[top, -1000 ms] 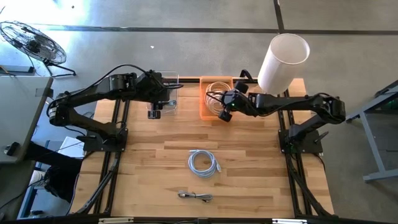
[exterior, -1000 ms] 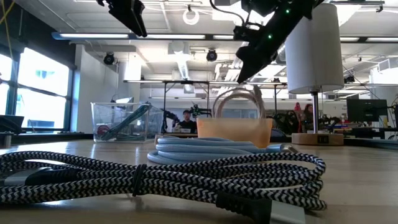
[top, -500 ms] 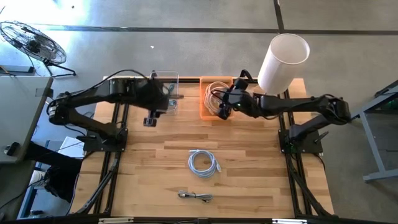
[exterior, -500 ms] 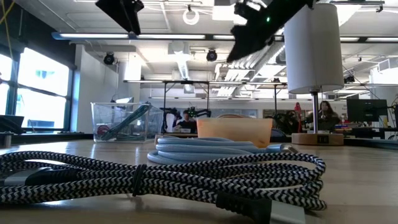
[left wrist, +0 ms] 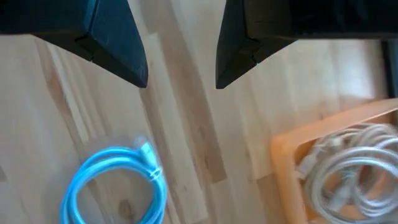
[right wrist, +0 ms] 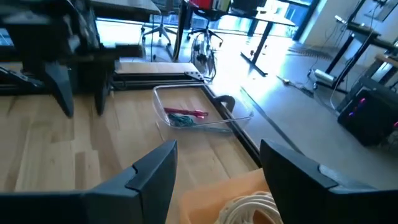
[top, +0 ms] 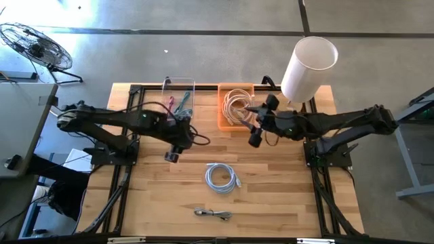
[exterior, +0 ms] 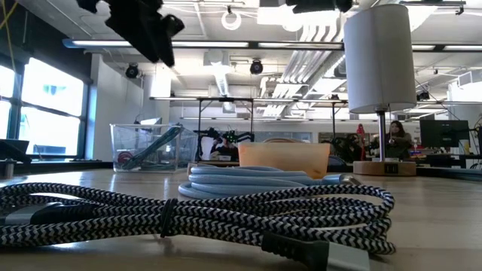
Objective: Pick & Place USB Port
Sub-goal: Put the blue HDMI cable into the orange bin
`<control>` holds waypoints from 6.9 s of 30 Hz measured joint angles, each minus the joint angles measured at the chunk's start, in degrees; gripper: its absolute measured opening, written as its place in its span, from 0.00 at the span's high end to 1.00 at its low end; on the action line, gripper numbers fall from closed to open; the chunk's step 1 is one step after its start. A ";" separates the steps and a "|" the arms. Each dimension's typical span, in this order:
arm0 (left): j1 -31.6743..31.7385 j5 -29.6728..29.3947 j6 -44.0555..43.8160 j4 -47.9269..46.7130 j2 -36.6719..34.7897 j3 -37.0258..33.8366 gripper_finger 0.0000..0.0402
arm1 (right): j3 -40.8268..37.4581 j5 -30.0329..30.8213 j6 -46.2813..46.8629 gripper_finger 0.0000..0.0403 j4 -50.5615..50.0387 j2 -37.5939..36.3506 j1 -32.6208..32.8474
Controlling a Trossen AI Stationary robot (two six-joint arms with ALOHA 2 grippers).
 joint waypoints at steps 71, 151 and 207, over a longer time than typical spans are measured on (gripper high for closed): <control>-2.14 -4.11 -28.63 28.19 10.94 -2.16 0.90 | 0.00 18.49 1.07 0.48 3.40 -8.37 35.19; 4.21 -6.33 14.75 36.42 -4.55 -0.70 0.59 | 0.02 -25.09 27.48 0.89 5.94 9.84 -2.92; 4.22 -6.08 3.40 12.13 -22.93 0.59 0.56 | 15.56 -4.52 -2.20 0.89 -20.98 34.07 -19.85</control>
